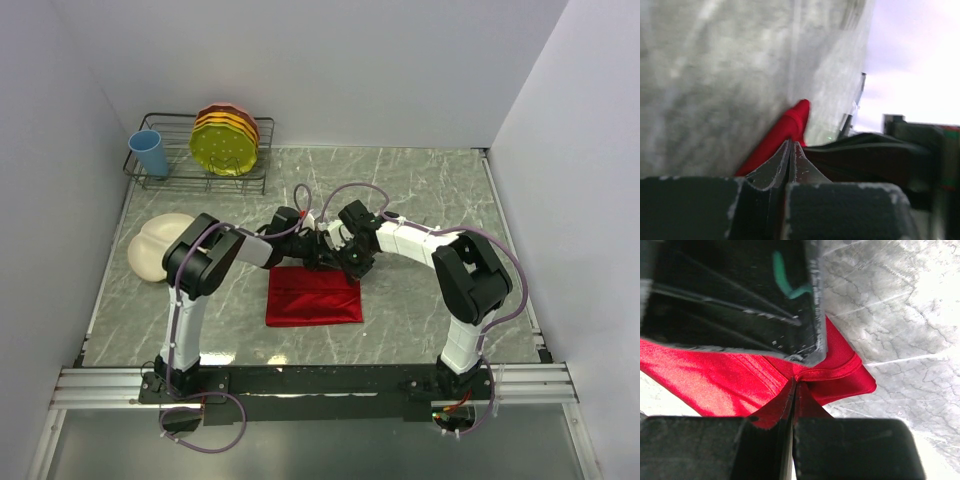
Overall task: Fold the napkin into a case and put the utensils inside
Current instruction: Smooth out the 2/3-rectangle-folded napkin at the center of the board.
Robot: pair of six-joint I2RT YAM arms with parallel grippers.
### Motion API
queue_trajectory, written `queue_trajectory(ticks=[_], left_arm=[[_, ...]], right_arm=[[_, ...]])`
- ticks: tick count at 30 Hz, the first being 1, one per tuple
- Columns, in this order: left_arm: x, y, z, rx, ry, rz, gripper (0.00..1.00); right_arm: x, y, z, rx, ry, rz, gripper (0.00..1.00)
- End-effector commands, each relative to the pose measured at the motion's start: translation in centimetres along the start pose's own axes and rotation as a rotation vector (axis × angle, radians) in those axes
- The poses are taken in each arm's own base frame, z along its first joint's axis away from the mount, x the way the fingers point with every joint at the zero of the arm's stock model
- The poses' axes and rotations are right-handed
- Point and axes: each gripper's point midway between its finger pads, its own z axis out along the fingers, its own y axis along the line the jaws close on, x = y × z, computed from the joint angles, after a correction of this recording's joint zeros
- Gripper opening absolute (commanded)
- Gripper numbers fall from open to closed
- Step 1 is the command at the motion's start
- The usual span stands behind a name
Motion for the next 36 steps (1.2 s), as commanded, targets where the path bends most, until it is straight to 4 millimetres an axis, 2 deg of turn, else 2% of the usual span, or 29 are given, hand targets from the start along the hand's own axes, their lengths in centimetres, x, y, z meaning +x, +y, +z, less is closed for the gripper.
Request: queue_trajectory(ticks=[1,3,6,8,9,10,13,17,23,29,32,34,35,36], left_arm=[[-0.1,2.4,0.8,-0.078,-0.001,-0.027,0.03],[0.3,3.5,0.9,-0.107,0.005,-0.041,0.03],[0.9,4.5,1.0,-0.131,0.02,-0.052,0.02],[1.2,5.1,1.0,-0.148,0.025,-0.054,0.02],[1.2,5.2,1.0,-0.151,0.026,-0.053,0.02],[1.2,5.3,1.0,-0.157,0.025,-0.053,0.02],[1.0,5.5,1.1,-0.163,0.023,-0.051,0.02],[1.1,5.7,1.2,-0.168,0.029,-0.047,0.02],[1.1,5.9,1.2,-0.174,0.035,-0.04,0.03],[1.1,5.6,1.1,-0.164,0.041,-0.031,0.04],[0.9,4.4,1.1,-0.111,0.039,-0.009,0.07],[1.1,2.9,0.8,-0.052,0.052,0.001,0.14],[0.5,1.7,0.7,-0.003,0.035,0.038,0.18],[0.6,1.4,0.4,0.017,0.036,0.036,0.27]], right_arm=[[-1.0,0.4,-1.9,0.01,-0.048,-0.04,0.0],[-1.0,0.8,-2.5,-0.006,-0.045,-0.035,0.03],[-1.9,1.7,-4.4,-0.053,-0.065,0.0,0.18],[-2.2,1.6,-5.9,-0.073,-0.081,0.045,0.28],[-3.0,1.9,-6.7,-0.101,-0.108,0.059,0.29],[-3.4,1.4,-7.5,-0.11,-0.137,0.109,0.31],[-4.3,1.7,-8.1,-0.183,-0.179,0.187,0.33],[-5.1,2.1,-6.6,-0.264,-0.182,0.269,0.29],[-4.3,2.2,-3.3,-0.333,-0.134,0.385,0.26],[-0.3,0.4,0.2,-0.294,-0.033,0.497,0.24],[1.3,0.3,1.2,-0.297,0.021,0.535,0.23],[2.2,0.4,1.9,-0.297,0.05,0.563,0.22],[2.4,0.4,2.1,-0.296,0.057,0.573,0.22],[2.8,0.5,2.4,-0.298,0.072,0.593,0.21]])
